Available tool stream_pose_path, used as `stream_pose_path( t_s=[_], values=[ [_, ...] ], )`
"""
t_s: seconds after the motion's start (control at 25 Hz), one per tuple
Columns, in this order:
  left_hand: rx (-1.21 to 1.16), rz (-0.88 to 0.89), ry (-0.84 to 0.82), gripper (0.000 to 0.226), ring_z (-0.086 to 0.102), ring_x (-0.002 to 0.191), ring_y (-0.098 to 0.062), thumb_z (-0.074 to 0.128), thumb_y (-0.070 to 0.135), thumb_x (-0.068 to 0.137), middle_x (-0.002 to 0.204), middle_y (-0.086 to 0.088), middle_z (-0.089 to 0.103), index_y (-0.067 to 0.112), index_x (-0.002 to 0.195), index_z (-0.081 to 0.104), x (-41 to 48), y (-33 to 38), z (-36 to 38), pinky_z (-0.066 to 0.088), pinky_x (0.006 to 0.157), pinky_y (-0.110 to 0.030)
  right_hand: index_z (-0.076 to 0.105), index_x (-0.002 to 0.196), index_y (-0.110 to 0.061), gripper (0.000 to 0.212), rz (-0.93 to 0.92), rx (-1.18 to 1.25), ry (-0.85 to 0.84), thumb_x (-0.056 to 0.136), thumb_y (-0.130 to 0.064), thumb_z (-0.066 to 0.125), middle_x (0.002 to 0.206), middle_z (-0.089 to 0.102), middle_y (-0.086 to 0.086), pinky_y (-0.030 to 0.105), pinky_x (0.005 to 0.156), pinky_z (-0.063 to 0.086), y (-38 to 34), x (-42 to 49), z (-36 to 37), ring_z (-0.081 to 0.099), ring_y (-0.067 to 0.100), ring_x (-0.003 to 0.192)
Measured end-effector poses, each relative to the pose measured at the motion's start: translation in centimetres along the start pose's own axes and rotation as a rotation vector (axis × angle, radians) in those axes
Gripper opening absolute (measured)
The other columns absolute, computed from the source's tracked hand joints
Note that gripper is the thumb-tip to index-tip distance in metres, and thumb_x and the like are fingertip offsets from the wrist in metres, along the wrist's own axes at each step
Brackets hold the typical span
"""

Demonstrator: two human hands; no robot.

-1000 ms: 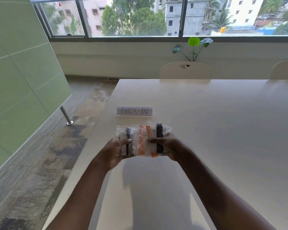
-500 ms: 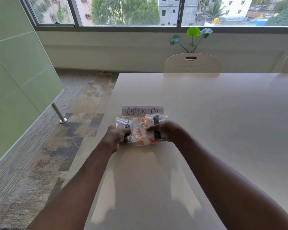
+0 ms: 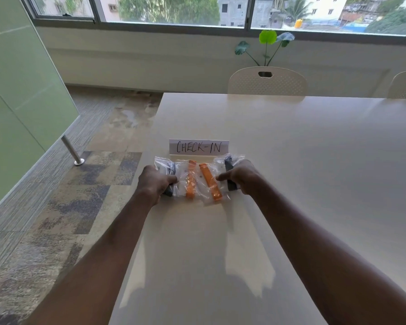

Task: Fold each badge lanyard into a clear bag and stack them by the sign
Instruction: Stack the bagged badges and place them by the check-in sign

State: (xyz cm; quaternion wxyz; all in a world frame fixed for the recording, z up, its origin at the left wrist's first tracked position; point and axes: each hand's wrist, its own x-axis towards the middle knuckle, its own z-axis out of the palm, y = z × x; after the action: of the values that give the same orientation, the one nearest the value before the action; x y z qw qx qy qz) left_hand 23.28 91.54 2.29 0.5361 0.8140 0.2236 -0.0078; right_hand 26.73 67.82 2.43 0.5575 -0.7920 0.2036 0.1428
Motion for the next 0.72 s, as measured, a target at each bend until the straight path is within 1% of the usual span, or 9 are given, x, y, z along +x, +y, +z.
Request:
stream_pose_path(
  t_s=[0.08, 0.16, 0.28, 0.36, 0.44, 0.48, 0.56, 0.6, 0.72],
  values=[
    [0.033, 0.014, 0.002, 0.031, 0.068, 0.063, -0.025, 0.093, 0.006, 0.072, 0.082, -0.018, 0.072, 0.002, 0.081, 0.063, 0.0, -0.3, -0.4, 0.057, 0.057, -0.032, 0.06, 0.113, 0.0, 0.062, -0.012, -0.028, 0.032, 0.065, -0.011, 0.098, 0.106, 0.072, 0.019, 0.045, 0.081, 0.066, 0.1, -0.4, -0.4, 0.074, 0.03, 0.095],
    [0.086, 0.047, 0.002, 0.037, 0.066, 0.068, -0.022, 0.096, 0.016, 0.07, 0.084, -0.015, 0.072, 0.0, 0.087, 0.067, 0.2, -0.7, -0.7, 0.053, 0.059, -0.031, 0.057, 0.112, -0.001, 0.064, -0.029, -0.088, 0.057, 0.065, -0.014, 0.099, 0.1, 0.07, 0.018, 0.045, 0.079, 0.066, 0.2, -0.9, -0.8, 0.073, 0.026, 0.085],
    [0.173, 0.099, 0.016, 0.048, 0.073, 0.082, -0.029, 0.098, 0.034, 0.065, 0.09, -0.016, 0.076, 0.003, 0.091, 0.071, 0.7, -1.4, -1.0, 0.058, 0.069, -0.041, 0.053, 0.118, -0.004, 0.072, -0.062, -0.196, 0.114, 0.066, -0.02, 0.1, 0.101, 0.066, 0.016, 0.044, 0.075, 0.065, 0.7, -1.3, -1.3, 0.068, 0.022, 0.078],
    [0.335, 0.127, 0.091, 0.064, 0.071, 0.098, -0.039, 0.094, 0.047, 0.068, 0.103, -0.023, 0.074, 0.001, 0.104, 0.067, 0.4, -1.8, -0.9, 0.057, 0.076, -0.043, 0.05, 0.123, -0.006, 0.076, -0.09, -0.28, 0.161, 0.068, -0.025, 0.099, 0.11, 0.065, 0.016, 0.04, 0.07, 0.061, 1.2, -1.6, -1.6, 0.068, 0.027, 0.089],
    [0.6, 0.26, 0.231, 0.077, 0.06, 0.117, -0.045, 0.083, 0.056, 0.078, 0.125, -0.027, 0.064, 0.002, 0.127, 0.058, -0.2, -2.1, -0.4, 0.052, 0.089, -0.049, 0.045, 0.126, -0.007, 0.081, -0.128, -0.344, 0.205, 0.07, -0.032, 0.097, 0.12, 0.064, 0.019, 0.045, 0.085, 0.06, 1.9, -1.8, -1.6, 0.067, 0.035, 0.108],
    [0.677, 0.403, 0.281, 0.076, 0.054, 0.125, -0.044, 0.079, 0.056, 0.083, 0.134, -0.026, 0.058, 0.006, 0.135, 0.055, -0.6, -2.1, 0.0, 0.048, 0.096, -0.052, 0.043, 0.127, -0.006, 0.083, -0.148, -0.36, 0.221, 0.071, -0.034, 0.097, 0.124, 0.064, 0.02, 0.049, 0.092, 0.059, 2.2, -1.8, -1.6, 0.066, 0.037, 0.113],
    [0.712, 0.704, 0.206, 0.071, 0.046, 0.137, -0.039, 0.07, 0.059, 0.087, 0.146, -0.021, 0.053, 0.016, 0.142, 0.056, -1.4, -2.0, 1.1, 0.039, 0.108, -0.054, 0.04, 0.131, -0.004, 0.085, -0.17, -0.357, 0.237, 0.073, -0.034, 0.095, 0.128, 0.062, 0.022, 0.051, 0.099, 0.056, 2.5, -2.0, -1.3, 0.063, 0.039, 0.118],
    [0.723, 0.775, 0.112, 0.073, 0.043, 0.142, -0.036, 0.064, 0.067, 0.087, 0.149, -0.017, 0.051, 0.021, 0.144, 0.057, -1.8, -1.8, 1.8, 0.035, 0.112, -0.054, 0.04, 0.134, -0.003, 0.087, -0.175, -0.353, 0.239, 0.074, -0.035, 0.094, 0.13, 0.06, 0.022, 0.051, 0.1, 0.056, 2.6, -2.1, -1.2, 0.062, 0.039, 0.12],
    [0.823, 0.776, -0.078, 0.086, 0.033, 0.15, -0.031, 0.042, 0.087, 0.076, 0.157, -0.007, 0.044, 0.037, 0.145, 0.055, -1.7, -1.8, 3.8, 0.028, 0.114, -0.062, 0.037, 0.141, -0.002, 0.091, -0.196, -0.326, 0.249, 0.077, -0.034, 0.092, 0.137, 0.051, 0.023, 0.051, 0.102, 0.055, 2.8, -2.4, -0.8, 0.059, 0.038, 0.125]
  ],
)
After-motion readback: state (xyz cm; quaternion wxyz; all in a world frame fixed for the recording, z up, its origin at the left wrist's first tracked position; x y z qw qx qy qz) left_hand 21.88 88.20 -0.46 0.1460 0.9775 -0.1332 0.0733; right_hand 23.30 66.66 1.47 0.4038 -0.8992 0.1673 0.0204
